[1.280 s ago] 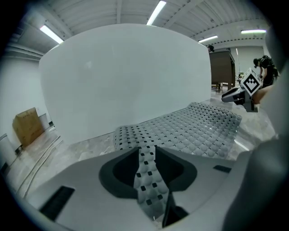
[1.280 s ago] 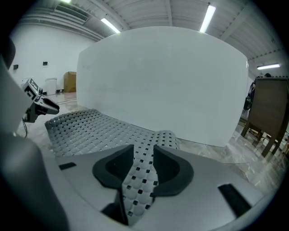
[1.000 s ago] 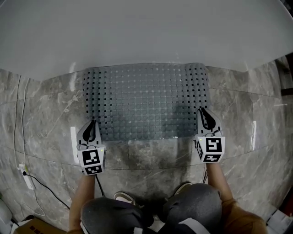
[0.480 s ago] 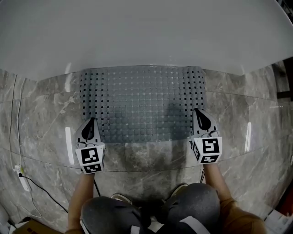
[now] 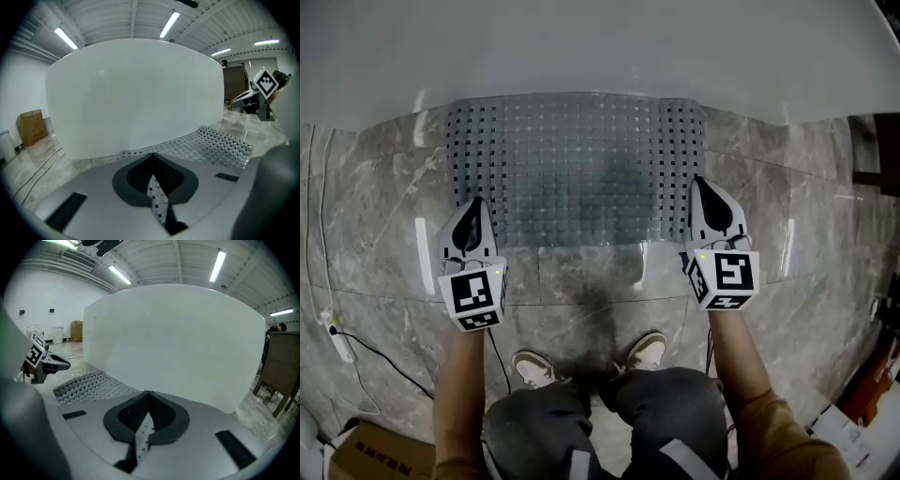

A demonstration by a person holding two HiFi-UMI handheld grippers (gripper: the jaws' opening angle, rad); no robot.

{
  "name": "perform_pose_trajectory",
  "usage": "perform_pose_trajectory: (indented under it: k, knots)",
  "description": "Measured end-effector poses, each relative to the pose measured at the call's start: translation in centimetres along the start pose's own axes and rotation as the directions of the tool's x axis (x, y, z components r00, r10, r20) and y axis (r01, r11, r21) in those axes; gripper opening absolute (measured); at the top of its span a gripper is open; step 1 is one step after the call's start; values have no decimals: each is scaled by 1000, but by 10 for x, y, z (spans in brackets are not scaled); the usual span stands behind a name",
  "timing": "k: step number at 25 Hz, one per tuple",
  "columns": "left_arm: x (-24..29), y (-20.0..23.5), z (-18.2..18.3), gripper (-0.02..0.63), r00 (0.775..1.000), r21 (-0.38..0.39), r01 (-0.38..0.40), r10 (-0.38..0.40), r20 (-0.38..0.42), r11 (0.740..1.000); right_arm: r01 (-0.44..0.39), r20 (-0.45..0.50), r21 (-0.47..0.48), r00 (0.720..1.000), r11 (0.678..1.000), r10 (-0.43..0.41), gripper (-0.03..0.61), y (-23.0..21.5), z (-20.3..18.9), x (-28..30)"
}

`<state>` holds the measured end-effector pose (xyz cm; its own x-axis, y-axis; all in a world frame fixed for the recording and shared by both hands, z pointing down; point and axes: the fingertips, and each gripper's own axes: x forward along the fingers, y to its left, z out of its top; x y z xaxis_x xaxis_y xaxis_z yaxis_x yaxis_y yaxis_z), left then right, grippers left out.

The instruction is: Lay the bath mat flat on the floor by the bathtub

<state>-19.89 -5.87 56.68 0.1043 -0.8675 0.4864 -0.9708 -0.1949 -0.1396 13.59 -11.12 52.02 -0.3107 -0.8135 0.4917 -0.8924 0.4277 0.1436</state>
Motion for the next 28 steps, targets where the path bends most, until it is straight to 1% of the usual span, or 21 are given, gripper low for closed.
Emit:
perform_pose_trajectory:
  k: [6,9,15,18,20,24,28]
  knots:
    - [-29,-1,43,3,1000,3,-4,4,-2,1000,-53,-6,9,999,999,53,5,9,41,-20]
    - [-44,-8,69,3,1000,21,14,-14,-1,1000,-57,-23,26,998,998,57,5,9,58,-35]
    - [-75,-19,119,3,1000,-2,25,-25,-14,1000,-84,-32,8,996,996,84,5,5,108,-70]
    - [-89,-33,150,3,999,28,45,-45,1,999,-80,-33,-10,996,997,79,5,-5,130,-90]
    - [-99,-39,168,3,998,44,55,-55,7,998,-64,-35,2,997,998,64,5,-13,142,-103]
    - [-119,-43,204,3,999,35,51,-52,1,998,-53,-35,22,998,998,53,5,-25,171,-128]
    - [-144,-48,244,3,998,53,62,-63,19,997,-62,-30,24,998,998,63,5,-30,204,-152]
